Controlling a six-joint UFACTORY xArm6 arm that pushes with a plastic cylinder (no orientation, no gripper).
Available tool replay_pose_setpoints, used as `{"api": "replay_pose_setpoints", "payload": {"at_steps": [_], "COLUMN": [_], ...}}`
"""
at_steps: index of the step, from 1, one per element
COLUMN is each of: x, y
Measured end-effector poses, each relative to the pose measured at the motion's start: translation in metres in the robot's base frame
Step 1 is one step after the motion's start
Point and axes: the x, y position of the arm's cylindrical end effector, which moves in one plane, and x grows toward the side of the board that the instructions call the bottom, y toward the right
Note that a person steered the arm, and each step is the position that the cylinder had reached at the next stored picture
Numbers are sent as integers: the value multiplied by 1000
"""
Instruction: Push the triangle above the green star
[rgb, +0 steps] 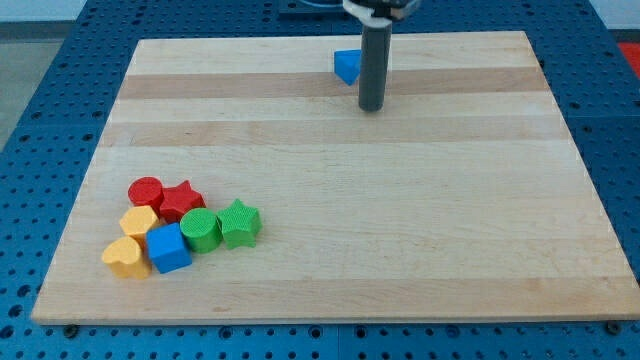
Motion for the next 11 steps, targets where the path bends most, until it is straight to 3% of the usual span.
{"api": "replay_pose_setpoints", "payload": {"at_steps": [2, 3, 4, 7, 11], "x": [-88, -108, -103, -21, 50], "y": [24, 22, 5, -37, -112]}}
